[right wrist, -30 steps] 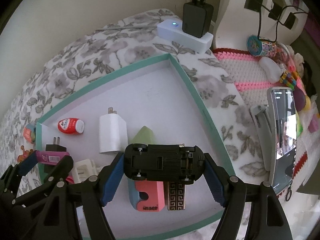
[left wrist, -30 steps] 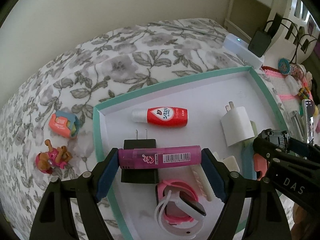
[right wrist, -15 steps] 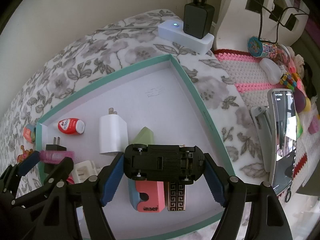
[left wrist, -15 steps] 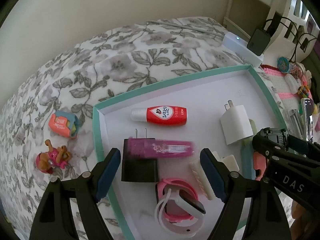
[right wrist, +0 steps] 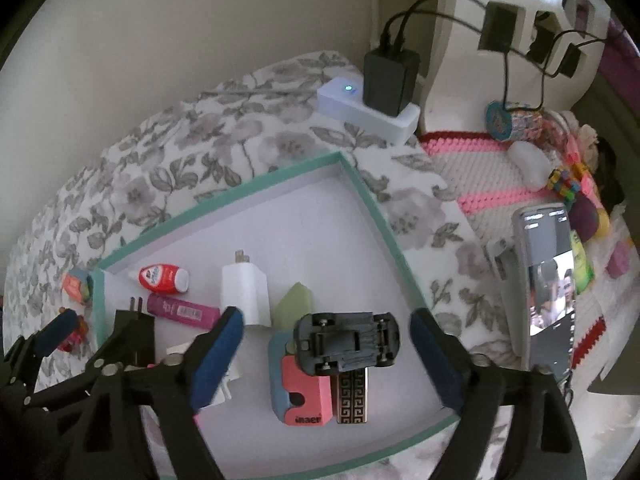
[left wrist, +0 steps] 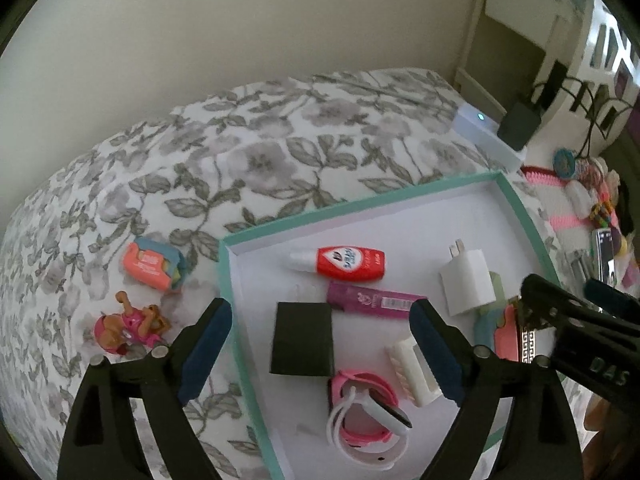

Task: Organize rigid objects
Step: 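Open both grippers to drop the pink stick and toy car in the tray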

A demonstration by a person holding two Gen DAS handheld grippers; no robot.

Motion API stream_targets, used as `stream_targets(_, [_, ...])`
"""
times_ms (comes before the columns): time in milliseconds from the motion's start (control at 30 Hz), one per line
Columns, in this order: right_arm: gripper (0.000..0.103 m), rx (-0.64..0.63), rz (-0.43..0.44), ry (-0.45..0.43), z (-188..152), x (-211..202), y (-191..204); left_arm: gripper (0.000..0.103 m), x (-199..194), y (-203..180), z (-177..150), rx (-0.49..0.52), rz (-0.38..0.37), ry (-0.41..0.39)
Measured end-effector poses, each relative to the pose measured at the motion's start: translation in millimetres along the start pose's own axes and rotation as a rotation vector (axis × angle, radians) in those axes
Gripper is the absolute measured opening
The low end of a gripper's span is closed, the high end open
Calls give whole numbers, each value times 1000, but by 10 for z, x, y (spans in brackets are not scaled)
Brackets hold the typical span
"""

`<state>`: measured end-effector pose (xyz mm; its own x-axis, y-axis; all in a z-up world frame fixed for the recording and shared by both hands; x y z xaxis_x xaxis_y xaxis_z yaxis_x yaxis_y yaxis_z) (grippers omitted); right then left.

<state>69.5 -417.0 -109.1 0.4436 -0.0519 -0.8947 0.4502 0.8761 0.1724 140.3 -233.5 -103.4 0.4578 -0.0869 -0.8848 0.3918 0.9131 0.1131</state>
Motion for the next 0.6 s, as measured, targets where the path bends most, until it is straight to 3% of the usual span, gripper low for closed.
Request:
stream_targets(167, [101, 30, 55, -30, 54, -109, 14, 99, -18, 101, 11, -28, 10, -10])
stream_targets(600, [102, 15, 67, -40, 61, -122, 85, 99, -17, 570, -14, -161, 58, 1])
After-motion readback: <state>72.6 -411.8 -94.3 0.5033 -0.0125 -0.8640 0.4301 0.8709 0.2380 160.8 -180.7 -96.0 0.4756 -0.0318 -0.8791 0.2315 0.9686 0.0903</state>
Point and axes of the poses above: each gripper's, at about its wrist camera, not at the fingertips, and x roughly the way its jaws point, y to its left, z to its top, the point moved 5 cm from there along x, roughly the way its jaws point, and after that the axes turned 6 degrees about z, right-handed, at the moved point
